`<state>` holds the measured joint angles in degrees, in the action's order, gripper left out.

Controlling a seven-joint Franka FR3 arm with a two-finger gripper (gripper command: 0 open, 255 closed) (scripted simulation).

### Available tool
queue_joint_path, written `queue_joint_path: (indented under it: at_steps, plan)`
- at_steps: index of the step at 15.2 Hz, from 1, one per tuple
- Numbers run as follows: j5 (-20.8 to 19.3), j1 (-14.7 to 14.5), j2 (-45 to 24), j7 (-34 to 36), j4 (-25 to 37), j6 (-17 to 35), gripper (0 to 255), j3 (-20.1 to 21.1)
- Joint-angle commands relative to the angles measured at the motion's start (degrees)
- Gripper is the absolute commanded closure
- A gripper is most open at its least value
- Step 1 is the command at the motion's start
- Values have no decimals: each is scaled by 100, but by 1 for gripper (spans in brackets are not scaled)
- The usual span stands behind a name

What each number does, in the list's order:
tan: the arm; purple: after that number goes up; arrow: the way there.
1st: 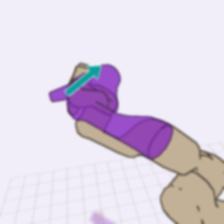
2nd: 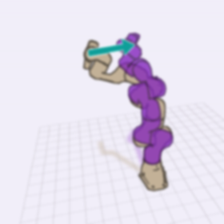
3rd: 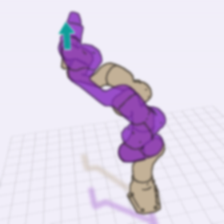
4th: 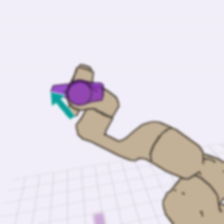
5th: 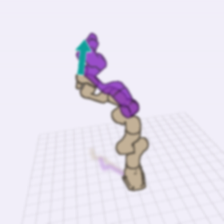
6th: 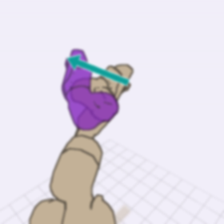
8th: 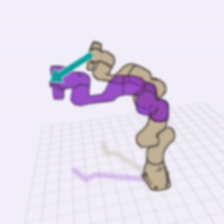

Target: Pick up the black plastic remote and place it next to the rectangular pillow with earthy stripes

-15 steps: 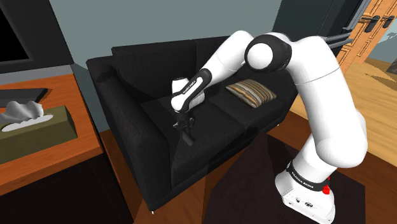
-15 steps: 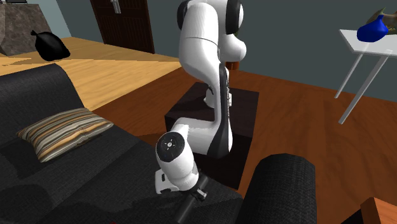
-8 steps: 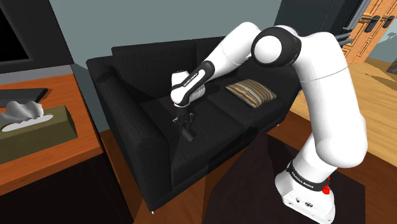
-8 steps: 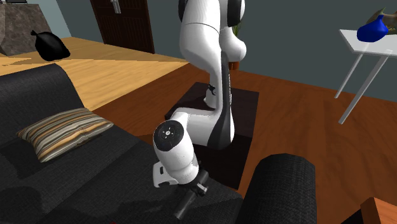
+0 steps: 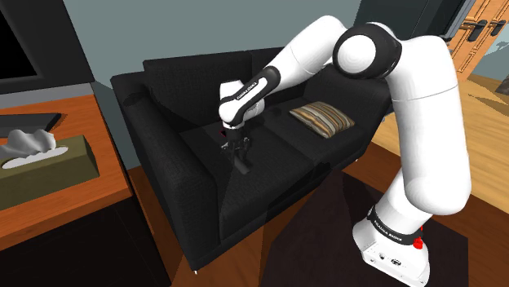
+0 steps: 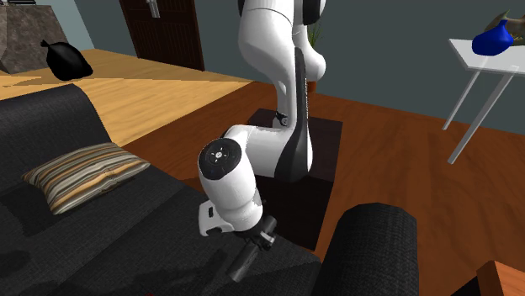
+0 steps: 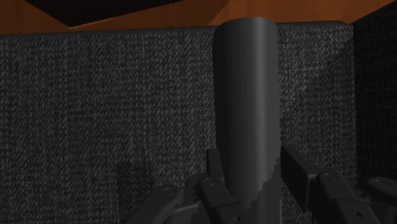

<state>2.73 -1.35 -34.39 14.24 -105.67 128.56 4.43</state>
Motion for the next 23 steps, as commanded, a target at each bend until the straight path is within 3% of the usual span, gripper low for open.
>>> queue_joint_path:
  at_steps: [1, 18, 23]
  plan:
    - [3, 3, 118, 6, -7, -112, 255, 4]
    - [33, 32, 967, 48, 110, -1075, 255, 29]
    - [-6, 444, 1013, -539, 56, -1104, 255, -178]
